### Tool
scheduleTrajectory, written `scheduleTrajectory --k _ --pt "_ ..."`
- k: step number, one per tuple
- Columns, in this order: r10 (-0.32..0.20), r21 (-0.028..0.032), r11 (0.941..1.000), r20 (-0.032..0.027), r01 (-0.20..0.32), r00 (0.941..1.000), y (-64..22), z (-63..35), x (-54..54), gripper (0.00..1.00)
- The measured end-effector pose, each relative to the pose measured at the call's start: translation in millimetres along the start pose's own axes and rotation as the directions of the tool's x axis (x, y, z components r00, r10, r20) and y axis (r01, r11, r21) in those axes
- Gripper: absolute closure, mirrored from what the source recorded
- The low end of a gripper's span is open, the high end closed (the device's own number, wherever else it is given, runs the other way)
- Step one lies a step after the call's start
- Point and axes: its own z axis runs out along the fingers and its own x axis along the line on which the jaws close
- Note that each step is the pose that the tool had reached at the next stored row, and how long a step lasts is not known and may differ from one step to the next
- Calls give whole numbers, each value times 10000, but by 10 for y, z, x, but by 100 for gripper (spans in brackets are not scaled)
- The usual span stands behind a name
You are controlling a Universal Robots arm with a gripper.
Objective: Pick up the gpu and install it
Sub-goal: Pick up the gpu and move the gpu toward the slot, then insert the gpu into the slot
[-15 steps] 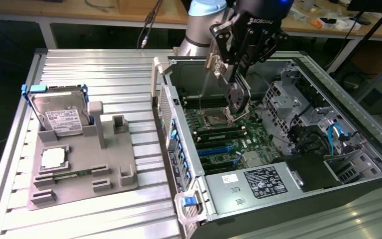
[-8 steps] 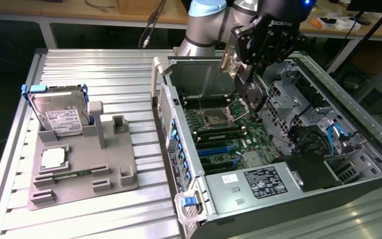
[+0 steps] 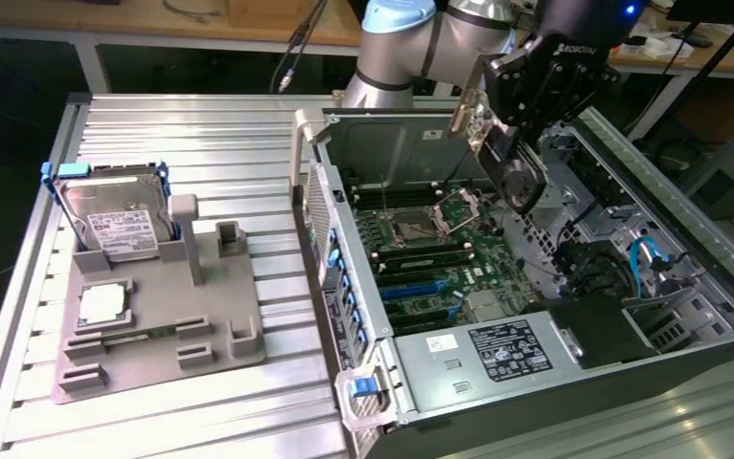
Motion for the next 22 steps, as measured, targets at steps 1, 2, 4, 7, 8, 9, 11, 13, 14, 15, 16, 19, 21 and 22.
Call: scheduleTrajectory --k 1,2,4,7,8,9,11,13,14,15,16,19,21,22 --pt "0 -1 10000 1 0 10000 -1 2 -39 73" --pt "-1 -1 10000 3 1 10000 -2 5 -84 73" --pt "1 -1 10000 9 -1 10000 -4 11 -148 73" --pt "1 2 10000 10 -1 10000 -4 12 -155 73" --pt "1 2 10000 10 -1 10000 -4 12 -155 73" --pt "0 2 10000 10 0 10000 -4 13 -156 73" --pt "0 1 10000 10 0 10000 -4 13 -156 73" --pt "0 1 10000 10 0 10000 -4 13 -156 73" --pt "0 1 10000 10 0 10000 -4 13 -156 73" --pt "0 1 10000 10 0 10000 -4 13 -156 73" --pt "0 2 10000 10 0 10000 -4 13 -156 73" --pt "0 1 10000 10 0 10000 -4 13 -156 73" --pt "-5 1 10000 10 5 10000 -4 13 -156 73" --pt "-70 1 10000 11 70 10000 -4 13 -156 73"
